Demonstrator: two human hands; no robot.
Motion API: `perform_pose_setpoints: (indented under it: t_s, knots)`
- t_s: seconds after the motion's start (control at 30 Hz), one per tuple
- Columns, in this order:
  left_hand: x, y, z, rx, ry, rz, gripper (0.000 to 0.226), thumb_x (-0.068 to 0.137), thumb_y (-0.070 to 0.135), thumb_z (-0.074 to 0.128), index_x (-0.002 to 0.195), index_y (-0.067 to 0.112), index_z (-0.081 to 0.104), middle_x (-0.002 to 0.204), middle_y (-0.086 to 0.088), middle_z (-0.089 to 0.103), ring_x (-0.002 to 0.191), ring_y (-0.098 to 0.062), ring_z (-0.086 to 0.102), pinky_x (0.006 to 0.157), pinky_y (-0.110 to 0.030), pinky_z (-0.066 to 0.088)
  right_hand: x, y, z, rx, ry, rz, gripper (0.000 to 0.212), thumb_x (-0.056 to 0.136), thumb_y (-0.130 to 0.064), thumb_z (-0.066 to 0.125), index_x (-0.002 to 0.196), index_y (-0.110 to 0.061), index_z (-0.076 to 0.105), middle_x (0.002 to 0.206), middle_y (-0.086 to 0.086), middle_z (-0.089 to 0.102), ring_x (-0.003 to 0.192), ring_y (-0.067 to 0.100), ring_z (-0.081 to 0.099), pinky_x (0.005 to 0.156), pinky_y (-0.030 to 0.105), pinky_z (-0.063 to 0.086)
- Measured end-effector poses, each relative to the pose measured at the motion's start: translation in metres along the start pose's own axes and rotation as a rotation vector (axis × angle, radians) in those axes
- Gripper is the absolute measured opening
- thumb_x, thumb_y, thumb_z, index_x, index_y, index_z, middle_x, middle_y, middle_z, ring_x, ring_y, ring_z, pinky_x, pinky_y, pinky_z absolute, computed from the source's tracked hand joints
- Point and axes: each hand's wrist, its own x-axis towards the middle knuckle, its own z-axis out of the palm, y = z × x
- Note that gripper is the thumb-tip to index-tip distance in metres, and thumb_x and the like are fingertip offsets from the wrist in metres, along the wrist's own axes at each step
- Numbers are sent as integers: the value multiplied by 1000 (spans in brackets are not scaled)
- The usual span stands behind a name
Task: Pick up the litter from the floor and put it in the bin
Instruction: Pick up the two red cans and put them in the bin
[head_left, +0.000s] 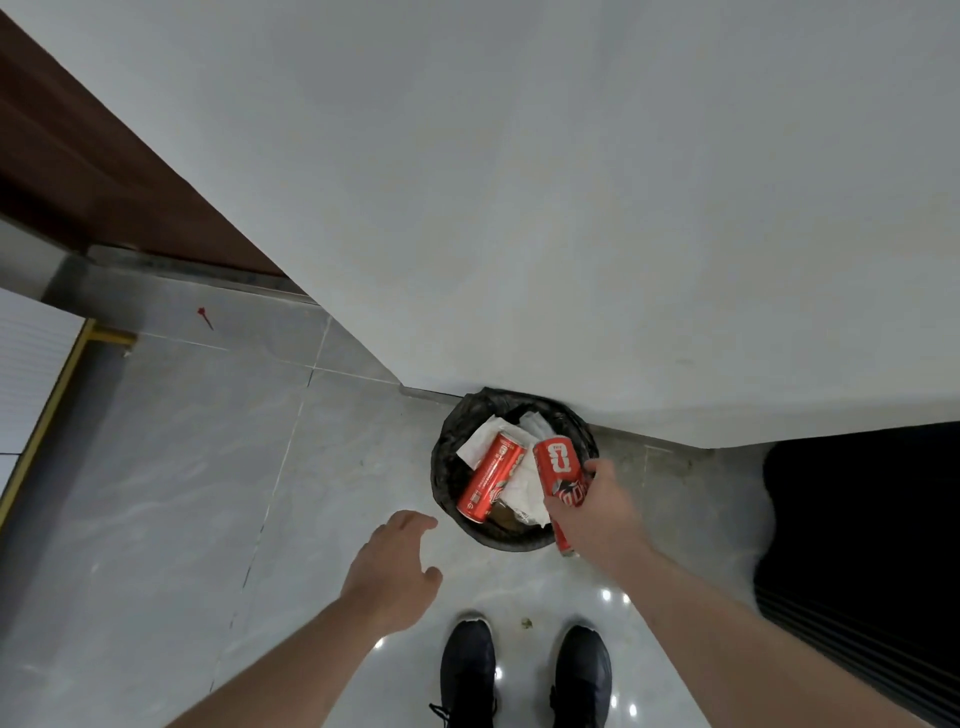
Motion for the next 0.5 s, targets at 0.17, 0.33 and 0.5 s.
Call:
perform_pose_setpoints:
  t_s: [0.17,0.33,0.5]
  knots:
    - [-7,-7,-10,-10,55,15,54,93,28,60,145,30,43,149,16,36,130,-10,44,107,-28,43,1,-14,17,-13,-7,3,74,80,-41,77,138,-25,34,115,0,63,100,21,63,83,38,55]
    - [-23,2,-5,-30,54,25,54,93,29,59,145,31,43,150,15,34,131,-10,42,107,-27,42,-33,9,20,-82,-74,-10,60,81,-36,73,130,-28,39,121,-3,55,110,21,58,94,42,54]
    - [-60,21,-3,34,47,57,58,93,29,56,149,31,39,158,13,25,139,-12,35,115,-29,34,-83,29,-2,-281,-103,-54,76,91,-37,65,153,-19,25,155,0,34,136,25,43,109,34,40]
